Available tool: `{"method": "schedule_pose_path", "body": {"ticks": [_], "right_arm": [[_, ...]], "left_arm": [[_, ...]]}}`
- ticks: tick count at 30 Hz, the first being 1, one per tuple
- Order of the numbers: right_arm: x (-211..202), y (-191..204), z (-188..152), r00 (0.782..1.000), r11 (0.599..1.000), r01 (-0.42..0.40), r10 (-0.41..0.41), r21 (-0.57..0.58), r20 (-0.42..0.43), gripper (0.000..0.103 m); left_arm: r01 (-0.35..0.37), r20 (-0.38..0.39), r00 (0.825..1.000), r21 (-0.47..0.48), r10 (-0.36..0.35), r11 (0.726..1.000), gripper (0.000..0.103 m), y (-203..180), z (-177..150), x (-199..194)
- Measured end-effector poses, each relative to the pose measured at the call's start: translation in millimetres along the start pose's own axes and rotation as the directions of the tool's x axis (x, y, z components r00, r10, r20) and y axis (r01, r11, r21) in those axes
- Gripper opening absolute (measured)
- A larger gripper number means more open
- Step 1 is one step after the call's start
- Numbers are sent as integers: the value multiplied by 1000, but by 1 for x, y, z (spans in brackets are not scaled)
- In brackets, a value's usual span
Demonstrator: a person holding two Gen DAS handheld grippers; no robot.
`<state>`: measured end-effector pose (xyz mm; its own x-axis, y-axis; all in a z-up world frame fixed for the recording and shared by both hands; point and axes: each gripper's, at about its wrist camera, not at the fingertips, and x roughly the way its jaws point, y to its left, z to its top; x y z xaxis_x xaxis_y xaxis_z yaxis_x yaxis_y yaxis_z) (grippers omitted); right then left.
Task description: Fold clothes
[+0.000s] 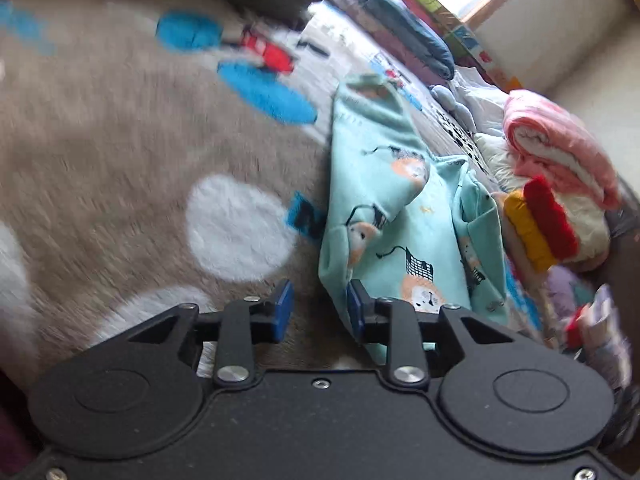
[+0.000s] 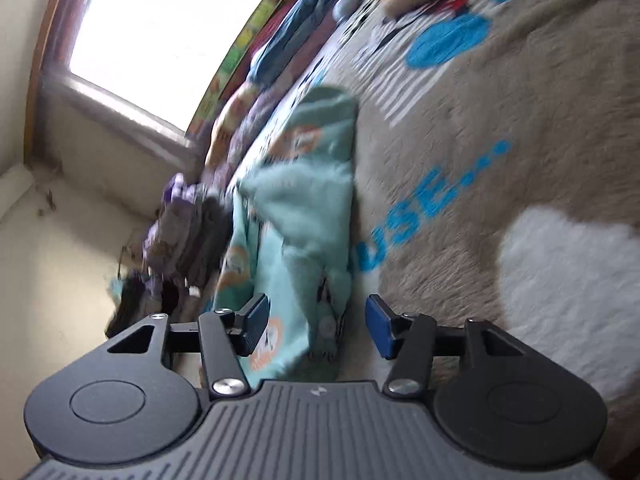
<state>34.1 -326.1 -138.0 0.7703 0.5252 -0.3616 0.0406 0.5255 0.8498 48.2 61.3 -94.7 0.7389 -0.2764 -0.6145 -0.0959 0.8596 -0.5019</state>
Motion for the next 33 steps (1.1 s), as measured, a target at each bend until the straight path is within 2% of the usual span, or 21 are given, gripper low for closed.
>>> {"method": "schedule_pose_path", "body": {"ticks": [2, 4, 7, 9, 12, 14, 16, 19, 23, 26, 28, 33], "right_arm": [[-3, -4, 3, 1000, 1000, 7, -7, 19, 12, 56], [-5, -10, 5, 1000, 999, 11, -12, 33, 13, 54], [-5, -13, 4, 1000, 1000, 0, 0, 31, 16, 54], [-4, -15, 5, 1000, 1000, -9, 9, 30, 19, 54], [-2, -20, 7, 999, 999, -26, 25, 46, 26, 53], [-1, -24, 9, 999, 997, -38, 36, 63, 32, 53], [1, -25, 11, 998, 997, -50, 48, 67, 31, 53], [6, -27, 12, 998, 996, -57, 56, 66, 28, 53], [12, -22, 15, 998, 998, -58, 57, 26, 25, 53], [15, -1, 17, 999, 989, -9, 15, -147, 44, 54], [19, 15, 16, 998, 963, 17, 1, -270, 66, 55], [39, 32, 7, 998, 901, 47, -29, -431, 49, 55]], "left_arm": [[-6, 42, 999, 130, 0, 991, 27, -20, -5, -11], [29, 45, 998, 268, -43, 963, 27, -39, -12, -16], [97, 11, 993, 467, -115, 879, 44, -73, -32, -8], [137, -24, 988, 564, -150, 814, 45, -90, -46, -3], [167, -55, 983, 670, -176, 724, 49, -111, -58, 9], [163, -66, 984, 720, -167, 674, 50, -122, -65, 17], [174, -97, 983, 747, -154, 641, 50, -126, -67, 29], [186, -130, 982, 768, -136, 612, 50, -128, -73, 38], [142, -84, 990, 687, -117, 713, 50, -117, -34, 48], [108, -49, 994, 612, -98, 784, 50, -108, -4, 56], [85, -27, 996, 558, -84, 826, 50, -102, 16, 62], [29, 24, 999, 410, -42, 912, 50, -87, 67, 75]]}}
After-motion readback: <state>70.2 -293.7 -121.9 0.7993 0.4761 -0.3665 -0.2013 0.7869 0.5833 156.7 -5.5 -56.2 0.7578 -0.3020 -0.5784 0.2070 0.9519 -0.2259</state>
